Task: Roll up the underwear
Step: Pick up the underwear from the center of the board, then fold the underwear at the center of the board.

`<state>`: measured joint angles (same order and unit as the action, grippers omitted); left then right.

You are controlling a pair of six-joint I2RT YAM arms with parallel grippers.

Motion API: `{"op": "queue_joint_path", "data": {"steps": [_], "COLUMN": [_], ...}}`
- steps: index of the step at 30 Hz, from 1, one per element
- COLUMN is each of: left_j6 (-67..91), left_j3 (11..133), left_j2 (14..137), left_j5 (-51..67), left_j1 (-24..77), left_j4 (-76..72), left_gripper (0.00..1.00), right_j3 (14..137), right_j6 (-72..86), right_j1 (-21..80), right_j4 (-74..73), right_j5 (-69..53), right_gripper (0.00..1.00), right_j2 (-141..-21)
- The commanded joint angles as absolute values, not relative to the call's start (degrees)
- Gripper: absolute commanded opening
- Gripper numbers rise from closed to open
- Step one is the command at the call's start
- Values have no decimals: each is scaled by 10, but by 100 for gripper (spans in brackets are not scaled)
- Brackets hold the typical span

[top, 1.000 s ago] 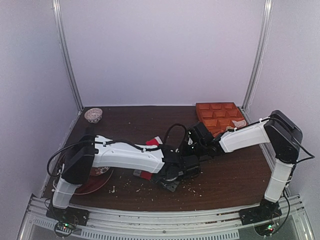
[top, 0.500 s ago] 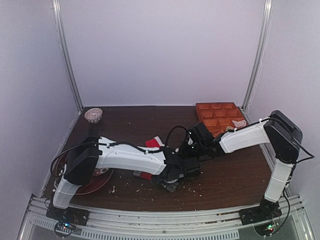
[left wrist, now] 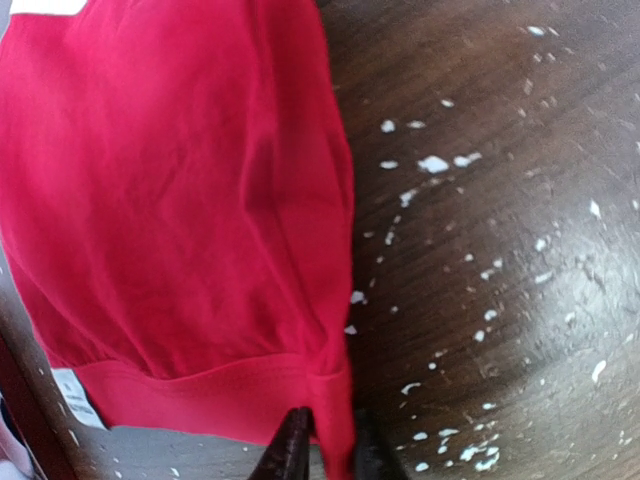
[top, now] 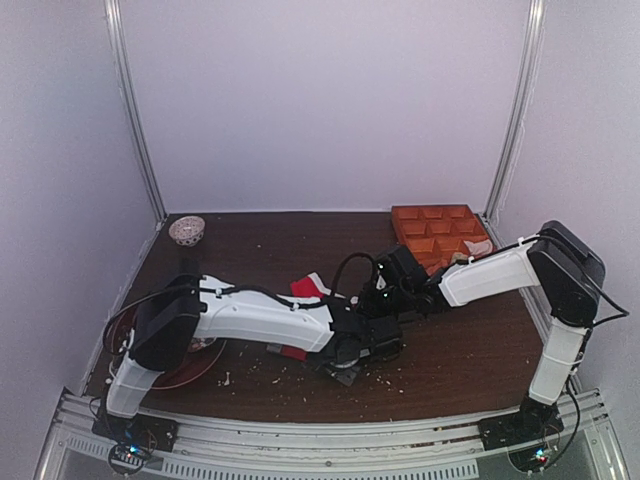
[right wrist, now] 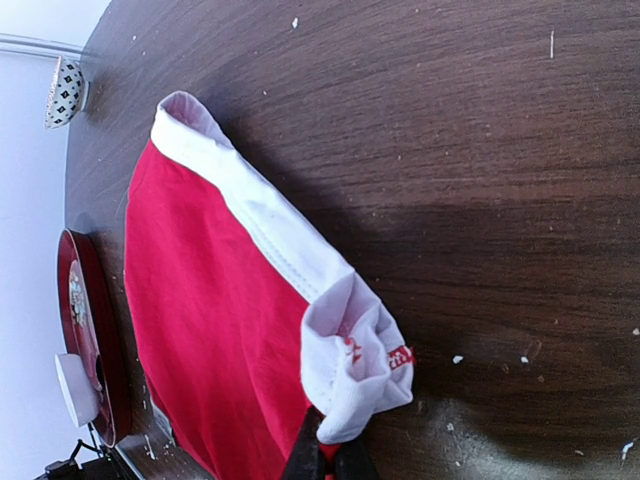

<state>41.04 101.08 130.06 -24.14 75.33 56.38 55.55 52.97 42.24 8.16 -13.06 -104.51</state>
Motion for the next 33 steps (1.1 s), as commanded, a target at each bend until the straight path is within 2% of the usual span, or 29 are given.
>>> {"op": "queue_joint_path", "data": {"steps": [1,3,6,14,33], "left_j6": [414,414,418,432,469], "left_j3": [1019,1018,1018,991,781], "left_j2": [1316,1315,1312,1252,1066], "left_j5": [-241,-241,-243,-231,-74], "left_j1": [754,754,754,744,639], "left_j4": [551,553,555,544,367], "left_gripper": [11,9,0,0,0], "right_j3": [545,546,545,559,718], "right_j6": [528,529,528,516,469], "right_j1": [425,425,425,425,440], "right_j4": [77,76,76,45,-104], "right_j5": [-134,-134,-134,-136,-120], "right_gripper": [0,0,0,0,0], "right_j2": [-1052,-1050,-1050,-1029,-1062]}}
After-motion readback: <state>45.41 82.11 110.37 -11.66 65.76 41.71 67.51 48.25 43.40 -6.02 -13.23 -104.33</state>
